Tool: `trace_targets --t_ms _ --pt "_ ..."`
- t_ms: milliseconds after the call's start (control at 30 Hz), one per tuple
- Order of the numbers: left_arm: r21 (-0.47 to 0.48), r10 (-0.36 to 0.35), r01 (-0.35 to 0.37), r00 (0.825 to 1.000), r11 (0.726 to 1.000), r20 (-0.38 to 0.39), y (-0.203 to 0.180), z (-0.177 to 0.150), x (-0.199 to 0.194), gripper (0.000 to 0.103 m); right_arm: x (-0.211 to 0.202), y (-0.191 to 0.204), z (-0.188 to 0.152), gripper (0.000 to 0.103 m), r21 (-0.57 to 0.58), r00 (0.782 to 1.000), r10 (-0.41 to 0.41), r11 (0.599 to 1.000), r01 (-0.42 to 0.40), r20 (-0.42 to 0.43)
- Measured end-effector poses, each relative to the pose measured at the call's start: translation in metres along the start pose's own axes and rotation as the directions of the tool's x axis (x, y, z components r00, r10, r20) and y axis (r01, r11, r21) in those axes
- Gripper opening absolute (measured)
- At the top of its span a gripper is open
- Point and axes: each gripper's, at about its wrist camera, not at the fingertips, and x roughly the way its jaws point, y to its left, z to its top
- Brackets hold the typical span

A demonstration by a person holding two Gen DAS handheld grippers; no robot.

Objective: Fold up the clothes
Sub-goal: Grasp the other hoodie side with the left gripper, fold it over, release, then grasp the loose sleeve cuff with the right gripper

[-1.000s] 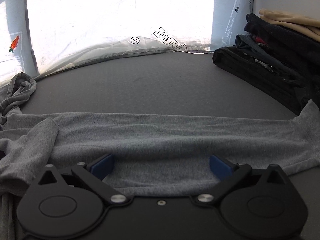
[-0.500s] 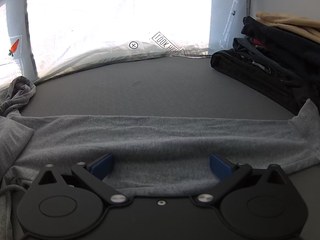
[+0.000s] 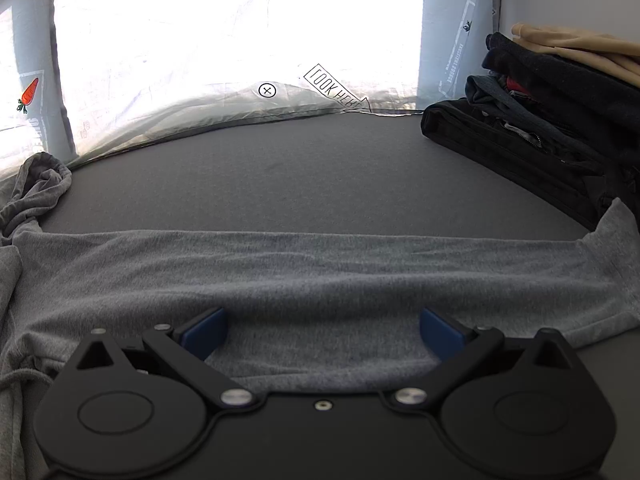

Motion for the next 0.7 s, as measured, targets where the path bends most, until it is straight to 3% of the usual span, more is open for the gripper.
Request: trace_targets --t_ms 100,200,300,367,467,567,700 --pt "0.042 0.106 -0.105 0.994 0.994 -0.007 0.001 -0.002 0.01 0.019 0.0 0.0 0.0 0.103 0.0 1.0 0.0 1.0 0.0 0.0" --pt "0.029 0.196 -0.195 0.98 0.98 -0.03 0.009 -0.007 0.014 0.032 0.0 0.0 0.0 0.103 -0.001 1.0 0.0 1.0 0.0 0.0" --pt "-0.051 0.151 -0.152 0.988 0.987 -0.018 0.016 -0.012 0.004 0.038 0.0 0.0 0.0 0.103 -0.001 1.0 -0.001 1.0 0.001 0.0" --pt "-0.057 0.111 -0.11 0.994 0.992 0.017 0.008 -0.017 -0.007 0.051 0.0 0.0 0.0 0.103 -0.001 1.0 -0.002 1.0 0.002 0.0" --pt "0.006 0.078 -0.079 0.996 0.997 0.042 -0.015 -0.024 -0.011 0.056 0.0 0.001 0.0 0.103 -0.004 1.0 -0.004 1.0 0.004 -0.001" --pt "0.047 0.043 -0.044 0.999 0.998 0.017 -0.036 -0.033 -0.001 0.057 0.0 0.001 0.0 0.103 -0.004 1.0 -0.005 1.0 0.005 -0.002" --pt "0.149 0.083 -0.078 0.996 0.986 -0.027 -0.061 -0.055 0.024 0.065 0.0 0.002 0.0 0.103 -0.004 1.0 -0.006 1.0 0.006 -0.003"
